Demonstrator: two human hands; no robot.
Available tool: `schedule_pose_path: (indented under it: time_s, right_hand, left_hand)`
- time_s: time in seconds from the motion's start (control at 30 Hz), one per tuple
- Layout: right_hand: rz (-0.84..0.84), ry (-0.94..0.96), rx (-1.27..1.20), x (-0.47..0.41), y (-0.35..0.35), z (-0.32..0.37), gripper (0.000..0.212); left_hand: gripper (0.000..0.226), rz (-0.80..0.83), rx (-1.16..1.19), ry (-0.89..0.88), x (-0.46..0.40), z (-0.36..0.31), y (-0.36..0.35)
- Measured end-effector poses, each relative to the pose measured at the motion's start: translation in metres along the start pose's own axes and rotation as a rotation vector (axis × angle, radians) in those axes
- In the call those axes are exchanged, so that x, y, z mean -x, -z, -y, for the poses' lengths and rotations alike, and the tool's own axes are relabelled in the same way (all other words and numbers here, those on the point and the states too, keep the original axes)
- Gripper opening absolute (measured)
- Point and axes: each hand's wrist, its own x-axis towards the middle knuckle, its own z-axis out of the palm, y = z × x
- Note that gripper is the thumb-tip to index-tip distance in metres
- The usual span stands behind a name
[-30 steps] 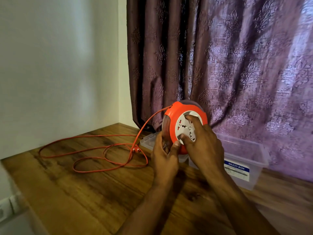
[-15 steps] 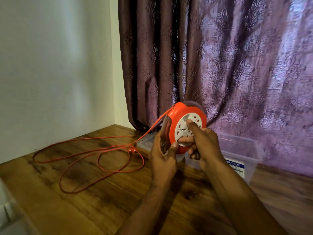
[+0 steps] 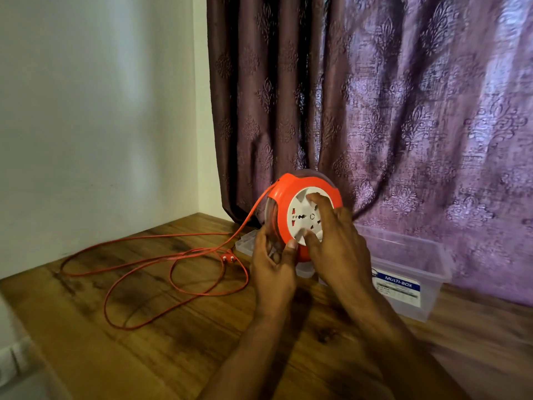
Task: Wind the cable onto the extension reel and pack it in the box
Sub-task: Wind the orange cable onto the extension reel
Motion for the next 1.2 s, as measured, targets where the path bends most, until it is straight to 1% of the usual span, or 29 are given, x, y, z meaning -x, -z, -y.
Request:
schedule_pose_path:
  time_s: [0.13, 0.27, 0.37, 0.47, 0.53, 0.63, 0.7, 0.77, 0.8, 0.9, 0.93, 1.0, 1.07, 1.13, 1.2]
  right_hand:
    - [0.046, 0.028, 0.003, 0.0, -0.002, -0.003, 0.06]
    - [-0.017, -0.03, -0.001, 0.0, -0.003, -0.006, 0.056]
    - [-0.086, -0.145, -0.134, -0.003, -0.003, -0.007, 0.055]
    - [-0.083, -0.323, -0.247, -0.008, -0.004, -0.01, 0.056]
    - [-0.075, -0.433, -0.409, -0.011, -0.004, -0.013, 0.054]
    - [-0.012, -0.55, -0.784, -0.014, -0.007, -0.017, 0.044]
    - [0.045, -0.588, -0.918, -0.016, -0.007, -0.02, 0.038]
    - [0.08, -0.567, -0.872, -0.017, -0.004, -0.019, 0.036]
    - [0.076, -0.529, -0.783, -0.017, -0.003, -0.017, 0.036]
    - [0.004, -0.356, -0.327, -0.012, 0.0, -0.012, 0.042]
    - [-0.011, -0.275, -0.231, -0.01, 0.002, -0.009, 0.046]
    - [0.007, -0.123, -0.111, -0.006, 0.005, -0.004, 0.057]
    - [0.055, -0.005, 0.02, -0.004, 0.004, 0.0, 0.061]
    - [0.076, 0.048, 0.105, -0.004, 0.003, 0.002, 0.061]
    - [0.092, 0.049, 0.144, -0.005, 0.002, 0.001, 0.059]
  left_hand:
    - [0.043, 0.008, 0.0, 0.008, 0.0, -0.001, 0.0]
    - [0.046, 0.031, -0.011, 0.013, 0.0, -0.002, 0.0]
    - [0.049, 0.036, -0.024, -0.004, 0.001, -0.002, 0.0]
    - [0.048, 0.05, -0.033, -0.004, 0.003, -0.002, -0.001]
    - [0.049, 0.058, -0.015, 0.006, 0.004, -0.001, -0.003]
    - [0.05, 0.076, -0.017, 0.013, 0.004, -0.002, -0.002]
    - [0.049, 0.073, -0.012, 0.019, 0.003, 0.0, -0.002]
    - [0.046, 0.071, -0.017, 0.027, 0.002, 0.001, -0.001]
    - [0.044, 0.07, -0.022, 0.03, 0.002, 0.002, 0.0]
    - [0.046, 0.03, -0.012, 0.038, 0.001, 0.002, 0.0]
    - [0.047, 0.013, 0.0, 0.042, 0.0, 0.003, 0.0]
    - [0.044, -0.003, 0.027, 0.059, -0.002, 0.003, 0.001]
    - [0.044, -0.007, 0.02, 0.065, -0.003, 0.004, 0.001]
    - [0.046, -0.008, 0.003, 0.06, -0.004, 0.005, 0.001]
    - [0.048, -0.005, -0.021, 0.048, -0.005, 0.006, 0.002]
